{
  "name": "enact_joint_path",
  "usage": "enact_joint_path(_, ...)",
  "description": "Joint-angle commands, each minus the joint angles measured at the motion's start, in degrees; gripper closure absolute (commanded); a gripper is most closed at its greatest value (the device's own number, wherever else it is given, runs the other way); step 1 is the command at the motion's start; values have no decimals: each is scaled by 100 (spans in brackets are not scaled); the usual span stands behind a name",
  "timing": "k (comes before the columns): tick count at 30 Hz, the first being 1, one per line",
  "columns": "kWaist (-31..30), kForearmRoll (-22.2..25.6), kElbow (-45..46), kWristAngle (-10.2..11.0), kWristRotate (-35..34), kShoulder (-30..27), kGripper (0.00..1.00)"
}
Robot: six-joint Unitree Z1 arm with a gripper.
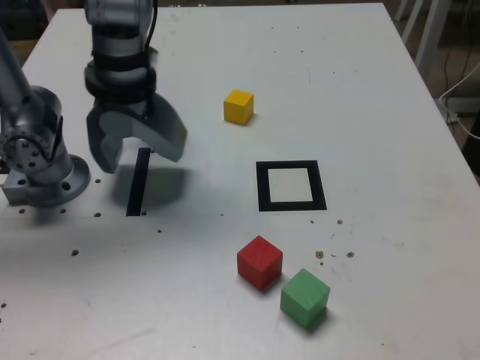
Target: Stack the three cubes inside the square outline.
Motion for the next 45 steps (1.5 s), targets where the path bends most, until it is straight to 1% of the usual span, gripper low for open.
enact_joint_path(1, -198, 68, -138, -36, 4, 20, 1)
enact_joint_path(5, -704, 239, -410, -46, -12, 29, 0)
enact_joint_path(13, -1626, 442, -778, 32, -228, 159, 1)
enact_joint_path(18, -2101, 518, -1031, 111, -355, 249, 1)
enact_joint_path(22, -2454, 645, -1317, 215, -408, 361, 1)
enact_joint_path(29, -3101, 999, -2004, 473, -489, 788, 1)
enact_joint_path(33, -3400, 1150, -2330, 582, -515, 1073, 1)
enact_joint_path(41, -3846, 1195, -2793, 694, -453, 1540, 1)
enact_joint_path(45, -4011, 1227, -3008, 715, -375, 1746, 1)
